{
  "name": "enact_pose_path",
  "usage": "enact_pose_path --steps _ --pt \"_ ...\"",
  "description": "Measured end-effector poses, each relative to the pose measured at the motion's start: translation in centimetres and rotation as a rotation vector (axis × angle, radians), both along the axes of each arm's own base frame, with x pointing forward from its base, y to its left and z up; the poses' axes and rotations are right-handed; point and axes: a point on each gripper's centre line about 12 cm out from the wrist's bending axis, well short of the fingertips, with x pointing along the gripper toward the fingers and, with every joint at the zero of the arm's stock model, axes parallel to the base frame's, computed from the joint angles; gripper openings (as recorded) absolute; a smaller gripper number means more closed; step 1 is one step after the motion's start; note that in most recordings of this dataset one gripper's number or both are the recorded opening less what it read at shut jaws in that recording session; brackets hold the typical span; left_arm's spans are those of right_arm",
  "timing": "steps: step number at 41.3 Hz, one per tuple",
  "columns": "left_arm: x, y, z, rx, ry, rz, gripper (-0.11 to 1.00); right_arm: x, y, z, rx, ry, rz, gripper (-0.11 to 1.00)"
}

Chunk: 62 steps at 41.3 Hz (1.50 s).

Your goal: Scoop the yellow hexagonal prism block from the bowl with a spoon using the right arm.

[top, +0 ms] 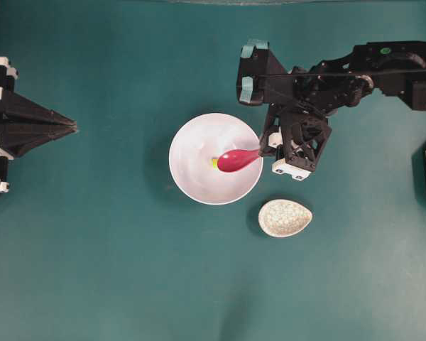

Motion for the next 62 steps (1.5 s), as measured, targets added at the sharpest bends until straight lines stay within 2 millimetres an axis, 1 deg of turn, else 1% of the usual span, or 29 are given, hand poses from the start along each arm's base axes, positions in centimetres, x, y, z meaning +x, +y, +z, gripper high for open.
enact_pose_path --steps 7,14,31,51,62 --pt "0.0 0.0 0.0 0.0 0.0 0.0 0.08 0.2 -0.1 -1.4 0.001 0.04 0.004 0.24" --pt "0.0 0.0 0.0 0.0 0.0 0.0 0.08 0.3 -0.2 -2.1 -0.002 0.063 0.009 0.24" --pt "0.0 0.0 0.0 0.002 0.0 0.0 0.08 0.5 -0.3 -2.5 -0.009 0.072 0.012 0.24" --pt "0.0 0.0 0.0 0.003 0.0 0.0 0.08 1.6 -0.7 -3.1 -0.024 0.08 0.019 0.24" --pt "0.0 0.0 0.0 0.003 -0.001 0.0 0.08 2.4 -1.0 -3.3 -0.044 0.045 0.014 0.24"
